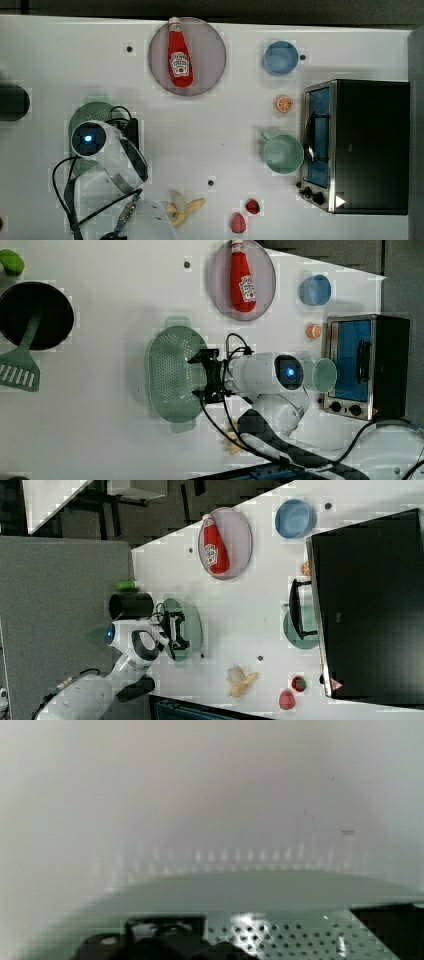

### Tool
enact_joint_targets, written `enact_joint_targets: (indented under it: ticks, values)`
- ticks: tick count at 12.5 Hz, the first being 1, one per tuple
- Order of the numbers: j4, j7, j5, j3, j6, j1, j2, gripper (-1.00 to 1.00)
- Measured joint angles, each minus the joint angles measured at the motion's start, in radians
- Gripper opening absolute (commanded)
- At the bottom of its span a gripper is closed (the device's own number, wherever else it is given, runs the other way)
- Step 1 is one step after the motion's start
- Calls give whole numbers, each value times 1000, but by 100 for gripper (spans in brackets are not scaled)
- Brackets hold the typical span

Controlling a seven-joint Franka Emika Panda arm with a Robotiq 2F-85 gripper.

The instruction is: Drag strainer left to right.

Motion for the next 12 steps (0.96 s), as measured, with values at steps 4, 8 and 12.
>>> enact_joint_targets:
  ticks: [4,8,12]
  values:
    - [-84,-3,36,-75,7,-18,-55,100]
    - [-125,-47,25,-139,21,-32,-83,100]
    - [-139,-180,18,-163,26,-92,-87,100]
